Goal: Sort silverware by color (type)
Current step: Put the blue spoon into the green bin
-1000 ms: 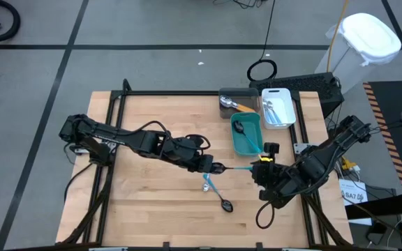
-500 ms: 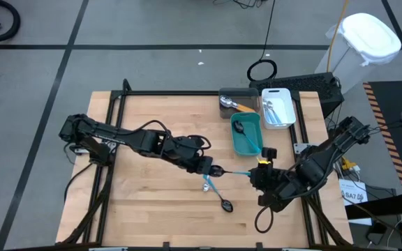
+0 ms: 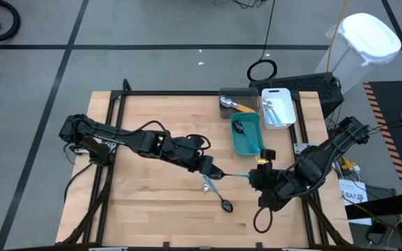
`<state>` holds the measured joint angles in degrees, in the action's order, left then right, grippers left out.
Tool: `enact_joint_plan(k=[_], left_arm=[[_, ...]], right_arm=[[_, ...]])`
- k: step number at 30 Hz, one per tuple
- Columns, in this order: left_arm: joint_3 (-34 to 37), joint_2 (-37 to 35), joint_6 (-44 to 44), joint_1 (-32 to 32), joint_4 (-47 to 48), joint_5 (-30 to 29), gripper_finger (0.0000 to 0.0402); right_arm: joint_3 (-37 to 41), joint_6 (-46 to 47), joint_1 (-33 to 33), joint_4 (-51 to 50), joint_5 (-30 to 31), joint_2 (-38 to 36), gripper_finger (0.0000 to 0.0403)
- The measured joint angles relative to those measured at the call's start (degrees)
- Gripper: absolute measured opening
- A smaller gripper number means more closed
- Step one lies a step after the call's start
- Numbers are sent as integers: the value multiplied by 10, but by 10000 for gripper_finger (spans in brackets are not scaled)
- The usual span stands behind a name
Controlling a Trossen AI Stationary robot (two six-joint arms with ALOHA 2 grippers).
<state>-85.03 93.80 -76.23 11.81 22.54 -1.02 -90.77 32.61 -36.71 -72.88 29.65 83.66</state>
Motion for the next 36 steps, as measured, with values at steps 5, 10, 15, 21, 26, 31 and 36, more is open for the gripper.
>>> enact_joint_plan(k=[5,10,15,21,26,31,36], left_arm=[[0,0,10,0,-7,-2,201],[0,0,33,-6,-12,-8,202],[-18,0,59,-24,-38,-7,202],[-111,-1,136,-47,46,-42,202],[-216,-1,200,-61,174,-97,202],[-290,0,253,-62,262,-131,202],[-332,-1,350,-57,287,-132,202]], right_arm=[[0,1,-1,1,-41,-1,53],[0,1,-1,0,-89,-3,53],[0,29,-8,-2,-105,-10,53],[0,50,-21,-2,-105,-23,53],[0,59,-36,-7,-105,-39,53],[0,111,-50,-61,-102,-53,53],[0,209,-64,-122,-90,-64,53]])
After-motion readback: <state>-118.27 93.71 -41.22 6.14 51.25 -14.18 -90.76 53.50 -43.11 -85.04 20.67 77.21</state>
